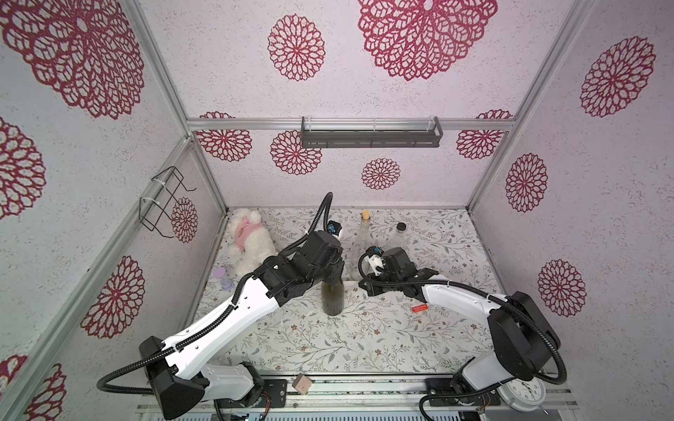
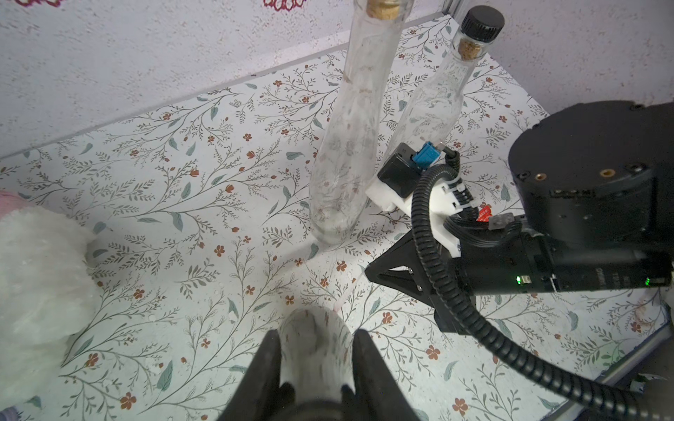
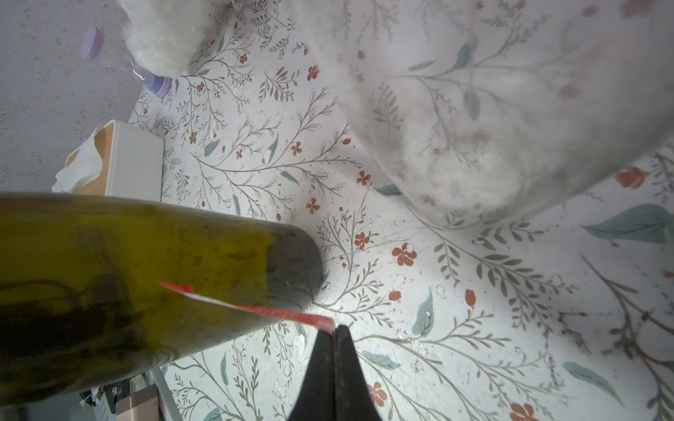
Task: Remove the label from the bottle
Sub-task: Tear open the label from the bottle, then place the label at the center of the board.
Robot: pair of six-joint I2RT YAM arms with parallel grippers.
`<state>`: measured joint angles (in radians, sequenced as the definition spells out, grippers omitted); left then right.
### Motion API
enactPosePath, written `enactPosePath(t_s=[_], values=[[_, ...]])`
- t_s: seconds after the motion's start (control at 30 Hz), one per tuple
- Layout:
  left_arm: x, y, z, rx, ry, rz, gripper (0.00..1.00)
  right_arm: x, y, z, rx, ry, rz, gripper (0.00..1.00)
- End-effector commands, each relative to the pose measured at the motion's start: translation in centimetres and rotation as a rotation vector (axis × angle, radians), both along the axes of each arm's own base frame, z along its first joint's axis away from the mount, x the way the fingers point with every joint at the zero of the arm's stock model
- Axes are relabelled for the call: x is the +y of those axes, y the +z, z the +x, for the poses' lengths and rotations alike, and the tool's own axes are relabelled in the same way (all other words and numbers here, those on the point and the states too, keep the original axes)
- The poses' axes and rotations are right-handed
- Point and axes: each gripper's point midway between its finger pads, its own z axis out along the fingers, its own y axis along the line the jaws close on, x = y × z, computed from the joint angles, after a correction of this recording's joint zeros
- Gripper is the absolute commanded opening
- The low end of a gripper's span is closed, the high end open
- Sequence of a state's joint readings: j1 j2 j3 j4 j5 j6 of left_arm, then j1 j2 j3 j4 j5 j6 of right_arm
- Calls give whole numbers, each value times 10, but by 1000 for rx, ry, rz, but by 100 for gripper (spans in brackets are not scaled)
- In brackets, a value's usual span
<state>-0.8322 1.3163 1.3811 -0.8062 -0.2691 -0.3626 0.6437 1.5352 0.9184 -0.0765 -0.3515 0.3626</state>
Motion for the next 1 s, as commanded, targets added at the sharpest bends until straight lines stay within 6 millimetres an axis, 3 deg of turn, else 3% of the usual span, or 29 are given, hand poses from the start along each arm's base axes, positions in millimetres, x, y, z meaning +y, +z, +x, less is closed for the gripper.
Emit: enactPosePath(t_s=[0.0, 0.7, 0.83, 0.97], values=[[-12, 25, 4, -48, -16, -82, 14, -2, 25, 10, -51, -39, 42, 0], [-14, 29, 2, -56, -24, -96, 14, -22, 25, 0, -42, -112, 7, 0], [-14, 31, 3, -62, -21, -100, 14, -43, 19, -13, 12, -162, -76, 0], [-14, 31, 5, -65, -17, -102, 14, -73, 4, -39, 117, -215, -182, 0]])
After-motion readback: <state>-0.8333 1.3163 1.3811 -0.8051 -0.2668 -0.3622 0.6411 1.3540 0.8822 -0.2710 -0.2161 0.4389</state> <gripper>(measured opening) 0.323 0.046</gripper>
